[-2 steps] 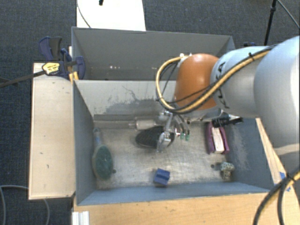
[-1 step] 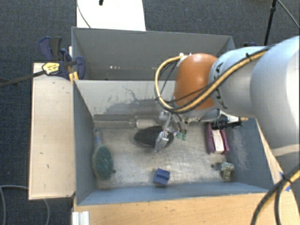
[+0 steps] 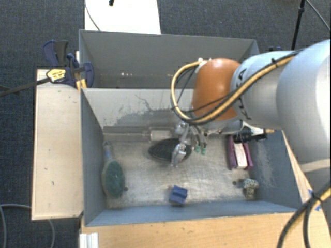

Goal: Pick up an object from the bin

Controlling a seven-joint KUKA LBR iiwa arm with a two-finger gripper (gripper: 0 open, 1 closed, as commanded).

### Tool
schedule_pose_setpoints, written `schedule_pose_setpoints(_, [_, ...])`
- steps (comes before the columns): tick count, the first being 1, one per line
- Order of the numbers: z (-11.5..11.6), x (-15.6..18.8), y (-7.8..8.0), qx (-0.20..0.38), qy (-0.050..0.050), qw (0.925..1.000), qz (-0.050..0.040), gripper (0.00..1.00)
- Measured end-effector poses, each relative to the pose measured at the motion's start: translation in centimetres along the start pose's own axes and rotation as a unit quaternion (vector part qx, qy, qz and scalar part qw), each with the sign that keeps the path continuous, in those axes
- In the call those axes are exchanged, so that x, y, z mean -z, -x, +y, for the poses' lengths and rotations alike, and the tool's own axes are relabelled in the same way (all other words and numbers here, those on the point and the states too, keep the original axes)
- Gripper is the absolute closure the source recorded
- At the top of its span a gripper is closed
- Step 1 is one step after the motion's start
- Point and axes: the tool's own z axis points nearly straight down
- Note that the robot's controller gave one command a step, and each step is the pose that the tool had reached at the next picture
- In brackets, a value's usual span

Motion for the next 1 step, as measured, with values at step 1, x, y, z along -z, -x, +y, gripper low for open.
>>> schedule_pose_setpoints(1, [0.12,6.02,0.14,0.001,0.000,1.0000,-0.0060,1.00])
